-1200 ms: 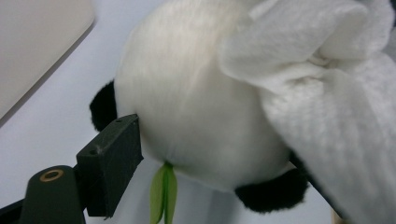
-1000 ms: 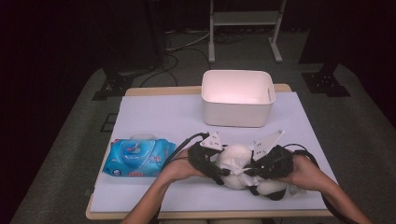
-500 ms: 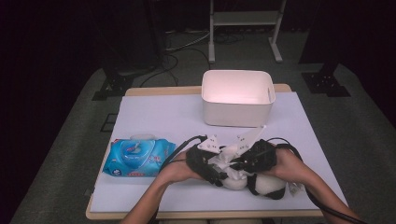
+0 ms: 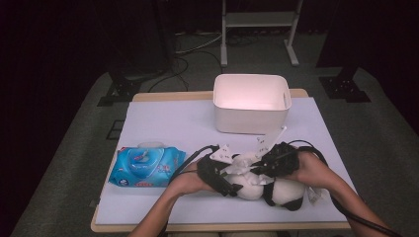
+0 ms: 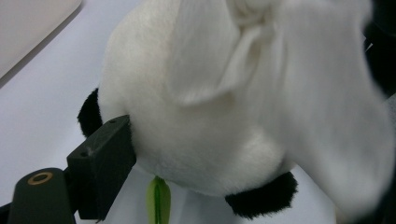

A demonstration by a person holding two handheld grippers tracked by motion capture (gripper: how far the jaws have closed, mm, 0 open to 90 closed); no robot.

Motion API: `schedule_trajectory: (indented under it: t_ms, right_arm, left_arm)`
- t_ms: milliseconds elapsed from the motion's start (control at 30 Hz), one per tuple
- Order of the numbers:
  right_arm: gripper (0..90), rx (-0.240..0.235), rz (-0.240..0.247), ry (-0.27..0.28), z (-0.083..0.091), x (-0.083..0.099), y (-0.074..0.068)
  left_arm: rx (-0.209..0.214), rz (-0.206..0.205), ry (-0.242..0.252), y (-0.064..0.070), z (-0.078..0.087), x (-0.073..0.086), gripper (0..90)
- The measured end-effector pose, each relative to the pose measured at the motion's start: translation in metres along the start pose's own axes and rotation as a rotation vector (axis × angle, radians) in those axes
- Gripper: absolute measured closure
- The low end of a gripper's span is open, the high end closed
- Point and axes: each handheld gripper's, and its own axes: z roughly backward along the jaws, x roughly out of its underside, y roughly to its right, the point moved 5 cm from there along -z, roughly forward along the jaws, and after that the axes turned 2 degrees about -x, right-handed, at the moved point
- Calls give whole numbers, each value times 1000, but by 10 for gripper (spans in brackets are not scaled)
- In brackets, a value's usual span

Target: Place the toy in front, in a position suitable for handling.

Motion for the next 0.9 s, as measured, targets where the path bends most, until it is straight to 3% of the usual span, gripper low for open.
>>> schedule_trajectory:
  t_ms: [333, 467, 900]
  right_arm:
    - [823, 67, -84, -27, 18, 27, 26]
    - [823, 64, -117, -15, 19, 35, 33]
    - [823, 12, -101, 26, 10, 37, 12]
  left_arm:
    - [9, 9, -11, -2, 2, -3, 118]
    - [16, 21, -6, -3, 2, -6, 113]
    - [46, 20, -10, -7, 3, -17, 102]
